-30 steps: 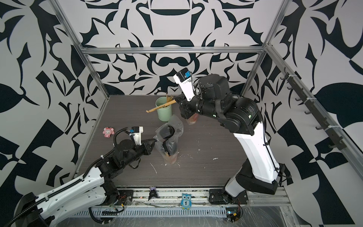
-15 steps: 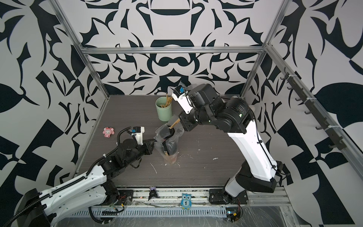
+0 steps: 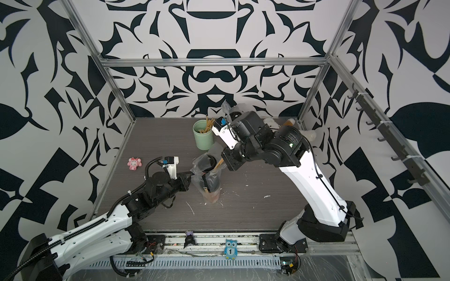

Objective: Pack milk tea into plastic carrier bags
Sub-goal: Place the straw in the plastic carrier bag.

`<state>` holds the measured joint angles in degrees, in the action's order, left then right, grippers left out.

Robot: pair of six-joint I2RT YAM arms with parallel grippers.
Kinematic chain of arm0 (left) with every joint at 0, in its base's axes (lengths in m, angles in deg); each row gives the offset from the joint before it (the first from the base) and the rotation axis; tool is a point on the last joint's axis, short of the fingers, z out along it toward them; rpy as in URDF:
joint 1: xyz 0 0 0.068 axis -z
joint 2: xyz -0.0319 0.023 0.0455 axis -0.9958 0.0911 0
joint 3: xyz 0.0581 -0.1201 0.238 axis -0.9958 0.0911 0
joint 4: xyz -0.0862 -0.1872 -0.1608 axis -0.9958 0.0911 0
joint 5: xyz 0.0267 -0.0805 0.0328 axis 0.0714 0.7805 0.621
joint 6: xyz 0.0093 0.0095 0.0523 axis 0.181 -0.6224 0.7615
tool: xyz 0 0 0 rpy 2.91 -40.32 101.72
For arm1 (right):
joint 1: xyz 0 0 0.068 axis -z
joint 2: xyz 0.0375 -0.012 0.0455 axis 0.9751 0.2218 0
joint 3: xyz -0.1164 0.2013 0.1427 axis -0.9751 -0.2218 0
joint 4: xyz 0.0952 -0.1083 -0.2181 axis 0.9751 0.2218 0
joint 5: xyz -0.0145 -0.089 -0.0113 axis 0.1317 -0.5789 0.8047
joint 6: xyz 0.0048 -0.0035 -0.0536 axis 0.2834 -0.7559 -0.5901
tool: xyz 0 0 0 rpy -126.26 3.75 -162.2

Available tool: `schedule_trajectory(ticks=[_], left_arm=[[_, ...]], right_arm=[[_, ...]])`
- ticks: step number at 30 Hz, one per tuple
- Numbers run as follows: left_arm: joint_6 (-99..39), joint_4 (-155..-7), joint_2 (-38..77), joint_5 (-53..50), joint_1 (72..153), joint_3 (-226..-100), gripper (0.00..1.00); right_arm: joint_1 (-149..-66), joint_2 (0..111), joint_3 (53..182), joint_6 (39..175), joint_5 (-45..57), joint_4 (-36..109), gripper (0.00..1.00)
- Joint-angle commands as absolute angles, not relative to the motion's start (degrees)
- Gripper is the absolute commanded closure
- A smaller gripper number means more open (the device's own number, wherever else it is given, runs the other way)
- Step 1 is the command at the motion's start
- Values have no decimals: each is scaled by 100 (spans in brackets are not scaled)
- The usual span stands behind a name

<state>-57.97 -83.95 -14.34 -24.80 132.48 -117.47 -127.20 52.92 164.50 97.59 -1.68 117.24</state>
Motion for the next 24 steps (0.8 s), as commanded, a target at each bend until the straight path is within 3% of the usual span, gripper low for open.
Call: schedule_trajectory(ticks=[1, 24], left_arm=[[-5813, -8512, -1476, -2435, 13267, -11925, 100], [-5849, -8570, -1595, -2326, 13275, -11864, 100]], right_arm=[[-12746, 5116, 16186, 9850, 106, 11177, 100], [-12735, 4804, 15254, 10048, 982, 9369, 100]])
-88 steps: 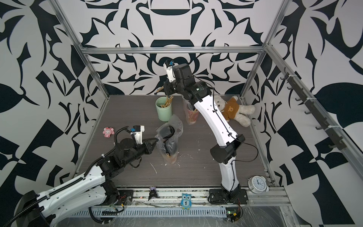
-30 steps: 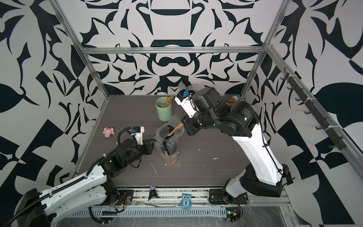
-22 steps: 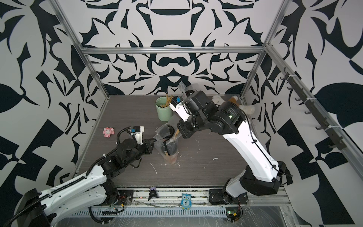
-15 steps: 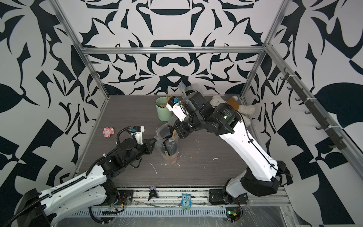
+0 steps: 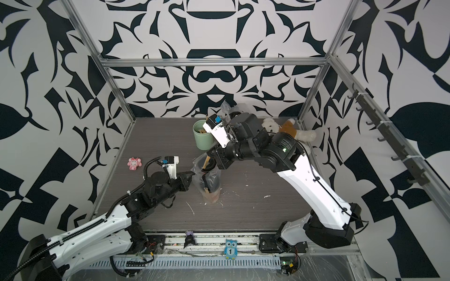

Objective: Pack milk tea into plastic carrier bags
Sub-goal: Place the straw in the plastic carrier bag.

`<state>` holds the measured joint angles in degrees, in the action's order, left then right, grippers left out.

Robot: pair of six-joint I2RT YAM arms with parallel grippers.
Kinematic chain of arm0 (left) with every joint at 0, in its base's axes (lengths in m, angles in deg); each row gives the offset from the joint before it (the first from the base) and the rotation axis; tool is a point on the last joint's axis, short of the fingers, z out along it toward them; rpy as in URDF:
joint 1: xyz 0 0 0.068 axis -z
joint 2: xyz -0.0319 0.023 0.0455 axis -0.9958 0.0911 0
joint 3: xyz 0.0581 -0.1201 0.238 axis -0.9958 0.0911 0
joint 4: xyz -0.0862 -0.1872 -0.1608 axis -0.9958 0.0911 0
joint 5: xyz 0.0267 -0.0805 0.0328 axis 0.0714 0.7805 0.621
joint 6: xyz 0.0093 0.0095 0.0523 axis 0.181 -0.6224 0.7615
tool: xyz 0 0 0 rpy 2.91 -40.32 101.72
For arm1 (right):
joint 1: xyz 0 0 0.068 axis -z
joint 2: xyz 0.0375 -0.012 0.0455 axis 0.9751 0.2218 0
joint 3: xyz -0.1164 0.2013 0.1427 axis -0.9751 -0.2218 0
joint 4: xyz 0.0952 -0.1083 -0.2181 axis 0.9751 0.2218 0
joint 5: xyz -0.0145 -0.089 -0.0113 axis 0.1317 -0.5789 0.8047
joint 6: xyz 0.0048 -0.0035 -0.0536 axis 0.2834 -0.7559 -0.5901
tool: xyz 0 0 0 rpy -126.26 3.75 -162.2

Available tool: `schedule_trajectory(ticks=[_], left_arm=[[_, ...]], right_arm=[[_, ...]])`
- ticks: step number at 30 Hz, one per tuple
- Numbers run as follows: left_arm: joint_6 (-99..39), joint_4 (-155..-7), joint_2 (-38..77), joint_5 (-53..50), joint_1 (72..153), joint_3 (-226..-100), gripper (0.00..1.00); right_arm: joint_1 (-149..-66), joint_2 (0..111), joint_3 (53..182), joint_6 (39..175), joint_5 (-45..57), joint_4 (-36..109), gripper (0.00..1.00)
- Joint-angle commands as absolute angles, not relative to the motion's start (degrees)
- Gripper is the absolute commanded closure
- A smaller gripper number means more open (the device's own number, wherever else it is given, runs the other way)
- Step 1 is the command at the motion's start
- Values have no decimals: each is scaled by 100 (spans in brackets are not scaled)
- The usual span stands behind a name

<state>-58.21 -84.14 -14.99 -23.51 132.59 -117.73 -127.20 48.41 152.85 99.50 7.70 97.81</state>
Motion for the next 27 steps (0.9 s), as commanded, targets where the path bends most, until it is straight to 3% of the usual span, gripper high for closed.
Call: schedule_trajectory(ticks=[1, 14, 27], left_arm=[[-5848, -8569, -1599, -2329, 13276, -11864, 100], [-5842, -8573, -1573, -2270, 13276, -11890, 100], [-5901, -8570, -1538, -2272, 13274, -11873, 100]], right_arm=[[-12731, 4795, 15183, 10049, 950, 9302, 100], [-12713, 4141, 13593, 10195, 378, 7430, 100], [-12663, 3955, 12845, 10228, -90, 6598, 100]])
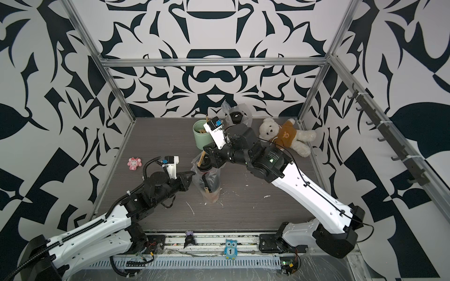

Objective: Pack milk tea into plastic carrier bags
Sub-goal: Place the straw in the plastic carrier bag.

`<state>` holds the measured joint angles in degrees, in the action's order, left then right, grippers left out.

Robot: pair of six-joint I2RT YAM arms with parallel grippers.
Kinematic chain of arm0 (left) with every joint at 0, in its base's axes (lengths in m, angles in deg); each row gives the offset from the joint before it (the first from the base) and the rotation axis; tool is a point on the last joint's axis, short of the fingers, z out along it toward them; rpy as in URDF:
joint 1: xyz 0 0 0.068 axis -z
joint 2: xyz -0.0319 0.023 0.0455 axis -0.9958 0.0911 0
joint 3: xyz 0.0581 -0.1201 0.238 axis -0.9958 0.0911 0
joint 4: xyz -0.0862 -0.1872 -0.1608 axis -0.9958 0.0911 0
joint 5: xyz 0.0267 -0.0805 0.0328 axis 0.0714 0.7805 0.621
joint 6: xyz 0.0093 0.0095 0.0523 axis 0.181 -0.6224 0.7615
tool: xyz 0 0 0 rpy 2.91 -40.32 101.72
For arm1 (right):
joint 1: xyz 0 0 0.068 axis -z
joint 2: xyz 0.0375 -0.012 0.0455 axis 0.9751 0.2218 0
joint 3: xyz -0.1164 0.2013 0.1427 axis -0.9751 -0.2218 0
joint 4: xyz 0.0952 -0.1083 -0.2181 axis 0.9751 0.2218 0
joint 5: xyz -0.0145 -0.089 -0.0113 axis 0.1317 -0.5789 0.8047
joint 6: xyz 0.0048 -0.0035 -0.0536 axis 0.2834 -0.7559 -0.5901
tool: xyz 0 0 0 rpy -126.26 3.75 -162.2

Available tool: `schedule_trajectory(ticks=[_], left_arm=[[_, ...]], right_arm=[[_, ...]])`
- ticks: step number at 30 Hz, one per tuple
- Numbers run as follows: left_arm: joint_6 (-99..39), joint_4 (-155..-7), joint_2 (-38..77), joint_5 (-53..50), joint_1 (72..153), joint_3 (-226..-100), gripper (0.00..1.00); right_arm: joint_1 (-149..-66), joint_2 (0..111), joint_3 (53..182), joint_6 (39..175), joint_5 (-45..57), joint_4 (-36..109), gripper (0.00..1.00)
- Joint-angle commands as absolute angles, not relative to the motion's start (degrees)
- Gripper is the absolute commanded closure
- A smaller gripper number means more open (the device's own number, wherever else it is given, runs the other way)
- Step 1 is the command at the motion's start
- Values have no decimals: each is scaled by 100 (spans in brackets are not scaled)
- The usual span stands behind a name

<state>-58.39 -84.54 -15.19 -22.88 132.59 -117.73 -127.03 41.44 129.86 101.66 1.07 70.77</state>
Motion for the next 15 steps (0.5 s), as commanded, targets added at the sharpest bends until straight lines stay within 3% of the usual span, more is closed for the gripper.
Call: schedule_trajectory(ticks=[1, 15], left_arm=[[-5901, -8568, -1538, -2277, 13276, -11873, 100], [-5900, -8540, -1582, -2313, 13276, -11847, 100]], right_arm=[[-12645, 3925, 12791, 10253, -98, 6538, 100], [-12481, 3659, 12439, 10470, -157, 6189, 100]])
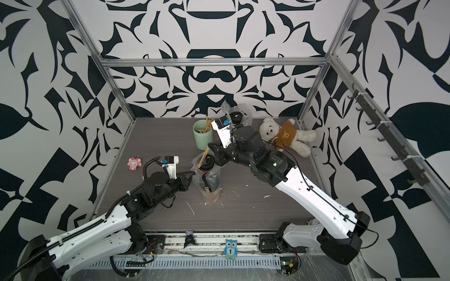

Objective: Pack milk tea into plastic carrier bags
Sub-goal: Place the straw in the plastic carrier bag.

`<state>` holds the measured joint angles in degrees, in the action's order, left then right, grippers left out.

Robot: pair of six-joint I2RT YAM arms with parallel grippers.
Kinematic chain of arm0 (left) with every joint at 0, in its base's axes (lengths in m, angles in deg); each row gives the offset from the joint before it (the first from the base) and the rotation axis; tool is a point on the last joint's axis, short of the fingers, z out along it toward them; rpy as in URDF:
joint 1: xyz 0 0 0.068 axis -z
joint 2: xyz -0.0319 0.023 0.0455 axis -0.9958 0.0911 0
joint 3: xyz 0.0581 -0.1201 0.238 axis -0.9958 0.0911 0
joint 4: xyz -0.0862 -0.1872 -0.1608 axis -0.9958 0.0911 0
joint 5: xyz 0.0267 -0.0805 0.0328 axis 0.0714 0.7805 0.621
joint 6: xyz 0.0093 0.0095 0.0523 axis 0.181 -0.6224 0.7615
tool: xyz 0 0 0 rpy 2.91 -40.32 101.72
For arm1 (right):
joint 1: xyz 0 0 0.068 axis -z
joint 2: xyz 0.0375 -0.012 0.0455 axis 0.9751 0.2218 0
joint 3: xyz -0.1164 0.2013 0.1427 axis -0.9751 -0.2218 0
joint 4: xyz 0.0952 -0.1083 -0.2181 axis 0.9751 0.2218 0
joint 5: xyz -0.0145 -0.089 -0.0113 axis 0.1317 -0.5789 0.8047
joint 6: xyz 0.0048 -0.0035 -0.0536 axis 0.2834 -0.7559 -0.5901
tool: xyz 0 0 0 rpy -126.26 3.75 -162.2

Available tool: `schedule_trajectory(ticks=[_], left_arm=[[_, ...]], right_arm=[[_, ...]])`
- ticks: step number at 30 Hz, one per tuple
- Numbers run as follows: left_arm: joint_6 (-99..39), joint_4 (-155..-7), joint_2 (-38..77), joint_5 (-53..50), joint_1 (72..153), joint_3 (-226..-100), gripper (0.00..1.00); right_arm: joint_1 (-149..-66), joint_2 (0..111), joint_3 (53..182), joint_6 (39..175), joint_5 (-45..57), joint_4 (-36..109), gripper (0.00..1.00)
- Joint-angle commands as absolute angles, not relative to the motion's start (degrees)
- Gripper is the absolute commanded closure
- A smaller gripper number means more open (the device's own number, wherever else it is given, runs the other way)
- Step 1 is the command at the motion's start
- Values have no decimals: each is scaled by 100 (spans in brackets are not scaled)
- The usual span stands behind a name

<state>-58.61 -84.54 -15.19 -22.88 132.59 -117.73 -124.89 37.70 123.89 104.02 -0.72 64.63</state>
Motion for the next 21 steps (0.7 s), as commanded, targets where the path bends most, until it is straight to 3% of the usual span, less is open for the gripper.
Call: schedule_trajectory(ticks=[1, 21], left_arm=[[-5908, -8546, -1582, -2317, 13276, -11846, 100], [-5911, -8540, -1591, -2339, 13276, -11837, 100]], right_arm=[[-12482, 3680, 12454, 10468, -151, 6205, 100], [-12385, 3691, 11691, 10869, -238, 5817, 100]])
